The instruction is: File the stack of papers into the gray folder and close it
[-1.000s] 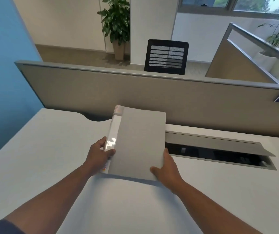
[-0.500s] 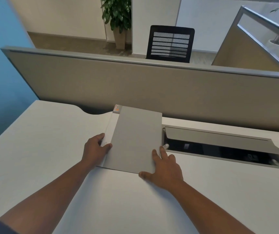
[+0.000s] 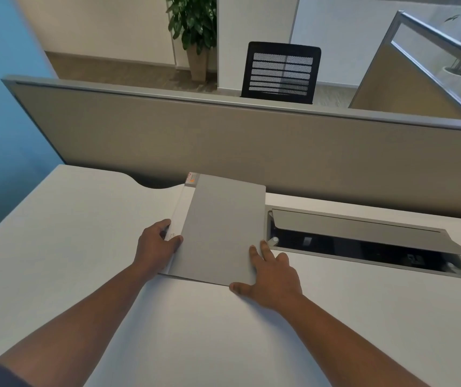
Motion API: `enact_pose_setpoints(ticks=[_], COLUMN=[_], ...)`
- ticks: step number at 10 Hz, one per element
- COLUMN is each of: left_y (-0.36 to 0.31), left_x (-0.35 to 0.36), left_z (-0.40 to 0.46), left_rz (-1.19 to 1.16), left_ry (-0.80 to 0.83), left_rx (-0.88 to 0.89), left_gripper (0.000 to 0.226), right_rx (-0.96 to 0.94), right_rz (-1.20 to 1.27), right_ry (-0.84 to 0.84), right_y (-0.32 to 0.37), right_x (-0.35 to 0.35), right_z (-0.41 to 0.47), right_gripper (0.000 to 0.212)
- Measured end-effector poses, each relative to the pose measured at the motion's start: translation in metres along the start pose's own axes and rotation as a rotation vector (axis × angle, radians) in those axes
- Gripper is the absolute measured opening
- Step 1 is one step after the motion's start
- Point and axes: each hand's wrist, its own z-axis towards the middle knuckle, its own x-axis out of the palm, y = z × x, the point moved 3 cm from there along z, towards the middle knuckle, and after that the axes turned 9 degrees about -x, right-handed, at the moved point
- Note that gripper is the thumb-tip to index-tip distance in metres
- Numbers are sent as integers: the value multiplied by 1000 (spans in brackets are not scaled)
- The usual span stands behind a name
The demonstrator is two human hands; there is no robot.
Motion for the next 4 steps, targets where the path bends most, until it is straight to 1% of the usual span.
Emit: enact_pose_setpoints(ticks=[2, 3, 4], left_y=[-3, -22, -42], left_x=[-4, -9, -14], left_z=[0, -10, -27], left_rz=[70, 164, 222], left_ry=[8, -14, -34], left_rx=[4, 43, 150], left_gripper=[56, 65, 66], right_rx=[17, 8, -5], right_rz=[14, 47, 44], right_ry=[39, -16, -126], right_y=[3, 8, 9], right_x=[-4, -24, -45], right_z=[-3, -11, -20], right_gripper=[115, 114, 106])
